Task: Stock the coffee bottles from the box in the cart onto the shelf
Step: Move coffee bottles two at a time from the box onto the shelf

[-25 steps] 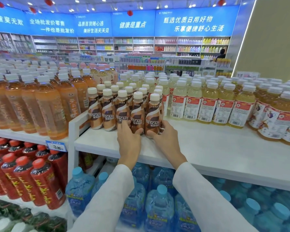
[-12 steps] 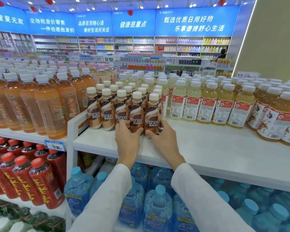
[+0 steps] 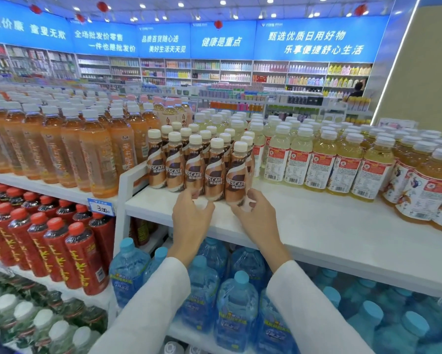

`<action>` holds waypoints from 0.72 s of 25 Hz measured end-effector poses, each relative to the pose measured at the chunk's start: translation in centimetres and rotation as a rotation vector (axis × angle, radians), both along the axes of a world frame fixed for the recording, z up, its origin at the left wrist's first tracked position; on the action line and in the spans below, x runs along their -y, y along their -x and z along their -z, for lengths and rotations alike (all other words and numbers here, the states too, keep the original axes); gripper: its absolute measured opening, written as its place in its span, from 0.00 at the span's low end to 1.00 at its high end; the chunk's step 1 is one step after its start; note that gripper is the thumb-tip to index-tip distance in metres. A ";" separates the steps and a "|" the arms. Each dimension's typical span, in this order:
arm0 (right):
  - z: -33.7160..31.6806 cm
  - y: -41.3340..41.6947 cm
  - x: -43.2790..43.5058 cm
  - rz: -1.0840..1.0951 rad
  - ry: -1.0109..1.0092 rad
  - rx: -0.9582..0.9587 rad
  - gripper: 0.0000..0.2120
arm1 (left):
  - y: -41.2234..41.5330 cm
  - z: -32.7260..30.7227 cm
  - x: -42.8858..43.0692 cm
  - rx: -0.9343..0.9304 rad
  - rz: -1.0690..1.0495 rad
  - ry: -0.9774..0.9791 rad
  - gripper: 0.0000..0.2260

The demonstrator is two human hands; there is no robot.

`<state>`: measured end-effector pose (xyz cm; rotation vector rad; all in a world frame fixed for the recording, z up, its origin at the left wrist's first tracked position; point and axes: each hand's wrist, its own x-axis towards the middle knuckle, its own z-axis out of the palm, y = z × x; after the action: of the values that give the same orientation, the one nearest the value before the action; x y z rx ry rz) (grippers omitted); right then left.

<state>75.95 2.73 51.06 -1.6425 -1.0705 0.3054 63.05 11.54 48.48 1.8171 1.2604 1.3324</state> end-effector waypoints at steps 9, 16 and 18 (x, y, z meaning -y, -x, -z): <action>3.8 5.5 9.2 -0.218 -0.051 -0.007 0.16 | 11.0 4.4 10.4 0.082 -0.114 0.045 0.10; 13.1 14.9 9.2 -0.546 0.193 -0.077 0.14 | 22.7 13.1 18.8 0.070 -0.423 0.342 0.10; 16.1 18.2 8.9 -0.591 0.301 -0.108 0.10 | 25.9 15.7 20.9 0.082 -0.506 0.404 0.09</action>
<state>57.80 -6.15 35.00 -1.5099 -1.4649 0.9703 37.16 -9.36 32.81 1.1972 1.8661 1.2597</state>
